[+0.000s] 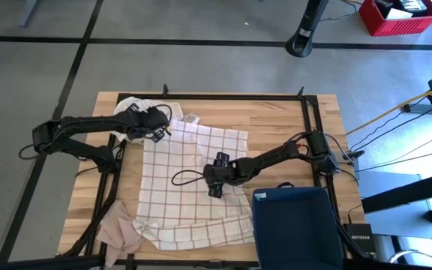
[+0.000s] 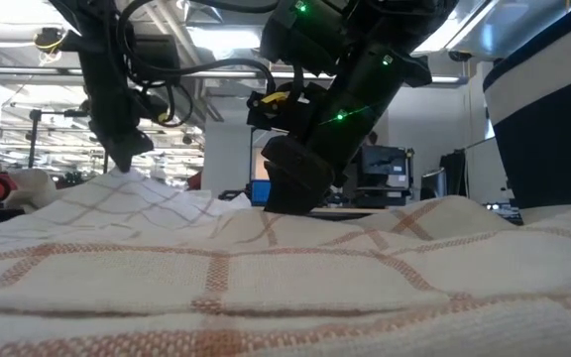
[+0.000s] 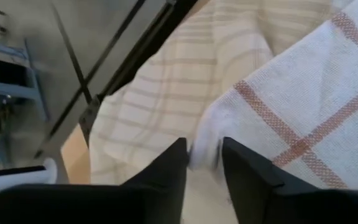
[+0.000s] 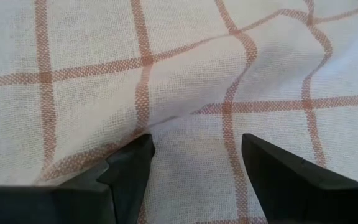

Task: Fold towel
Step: Fold the white patterned towel

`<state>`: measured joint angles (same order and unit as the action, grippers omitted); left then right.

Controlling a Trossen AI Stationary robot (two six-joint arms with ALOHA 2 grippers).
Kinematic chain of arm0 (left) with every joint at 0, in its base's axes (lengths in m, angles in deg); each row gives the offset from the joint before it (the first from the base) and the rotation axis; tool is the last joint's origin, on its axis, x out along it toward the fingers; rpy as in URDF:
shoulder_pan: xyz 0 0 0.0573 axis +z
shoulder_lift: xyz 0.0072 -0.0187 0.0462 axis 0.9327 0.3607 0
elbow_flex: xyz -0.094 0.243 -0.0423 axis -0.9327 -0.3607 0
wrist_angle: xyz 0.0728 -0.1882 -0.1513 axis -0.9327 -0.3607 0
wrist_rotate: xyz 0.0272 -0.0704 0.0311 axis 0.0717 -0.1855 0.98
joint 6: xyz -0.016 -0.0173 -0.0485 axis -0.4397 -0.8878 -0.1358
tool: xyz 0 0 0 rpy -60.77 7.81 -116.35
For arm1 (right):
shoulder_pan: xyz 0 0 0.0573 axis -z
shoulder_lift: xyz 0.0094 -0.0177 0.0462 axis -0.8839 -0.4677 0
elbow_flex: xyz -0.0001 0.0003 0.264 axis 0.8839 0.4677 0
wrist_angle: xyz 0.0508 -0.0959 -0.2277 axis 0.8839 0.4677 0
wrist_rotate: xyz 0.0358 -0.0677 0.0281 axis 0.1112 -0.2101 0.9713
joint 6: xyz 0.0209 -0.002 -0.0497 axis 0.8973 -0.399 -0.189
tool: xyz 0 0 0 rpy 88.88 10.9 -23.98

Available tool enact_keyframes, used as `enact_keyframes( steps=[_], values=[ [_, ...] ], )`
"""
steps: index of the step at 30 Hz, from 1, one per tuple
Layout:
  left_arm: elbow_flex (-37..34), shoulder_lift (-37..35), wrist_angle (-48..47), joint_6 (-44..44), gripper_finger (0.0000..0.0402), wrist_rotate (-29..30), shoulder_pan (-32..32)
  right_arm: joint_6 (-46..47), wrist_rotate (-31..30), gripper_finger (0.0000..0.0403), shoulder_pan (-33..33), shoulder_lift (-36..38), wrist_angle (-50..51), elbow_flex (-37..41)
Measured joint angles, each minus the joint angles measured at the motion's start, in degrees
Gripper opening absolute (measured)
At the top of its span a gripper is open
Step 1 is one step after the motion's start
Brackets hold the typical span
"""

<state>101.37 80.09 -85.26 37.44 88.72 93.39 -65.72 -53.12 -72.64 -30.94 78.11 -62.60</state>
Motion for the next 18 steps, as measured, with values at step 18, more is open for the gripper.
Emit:
enact_keyframes(
  steps=[18],
  values=[
    [11.72, -13.92, -0.44, -4.1, 0.0164, -28.45, -25.03, -5.77, 3.56, 0.0254, -2.09, 8.3, 9.03, -5.47]
  ],
)
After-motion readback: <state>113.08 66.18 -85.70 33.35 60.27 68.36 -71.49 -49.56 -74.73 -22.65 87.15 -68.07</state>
